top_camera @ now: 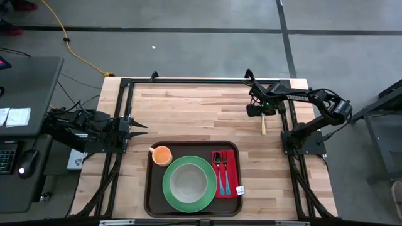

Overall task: Set up tray
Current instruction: Put the yellow knife on the red napkin

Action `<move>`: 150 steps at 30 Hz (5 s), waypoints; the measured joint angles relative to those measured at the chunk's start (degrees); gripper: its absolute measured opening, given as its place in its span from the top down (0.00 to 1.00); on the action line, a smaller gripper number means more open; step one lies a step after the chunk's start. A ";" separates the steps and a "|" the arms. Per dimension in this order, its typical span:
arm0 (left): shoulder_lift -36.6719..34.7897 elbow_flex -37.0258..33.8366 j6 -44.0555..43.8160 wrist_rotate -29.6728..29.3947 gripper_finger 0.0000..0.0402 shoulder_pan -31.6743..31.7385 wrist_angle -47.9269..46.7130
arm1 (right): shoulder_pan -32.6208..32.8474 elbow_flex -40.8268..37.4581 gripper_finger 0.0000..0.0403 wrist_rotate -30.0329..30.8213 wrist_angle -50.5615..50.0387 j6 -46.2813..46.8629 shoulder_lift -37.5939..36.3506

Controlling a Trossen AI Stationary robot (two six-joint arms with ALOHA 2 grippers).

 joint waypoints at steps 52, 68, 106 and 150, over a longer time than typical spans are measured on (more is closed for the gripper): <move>-0.01 0.00 -0.02 -0.20 0.66 0.01 -0.04 | -0.94 0.07 0.64 -0.22 3.28 -5.31 8.38; -0.01 0.00 -0.11 -0.15 0.66 0.01 0.00 | -0.94 0.02 0.73 -0.30 2.89 -5.31 8.41; -0.02 0.00 -0.33 -0.25 0.66 0.00 0.03 | 1.70 0.11 0.77 -0.98 -0.36 -2.16 8.41; -0.02 0.00 -0.55 0.11 0.66 0.00 0.87 | 2.73 -0.04 0.92 0.78 -0.47 -0.80 8.44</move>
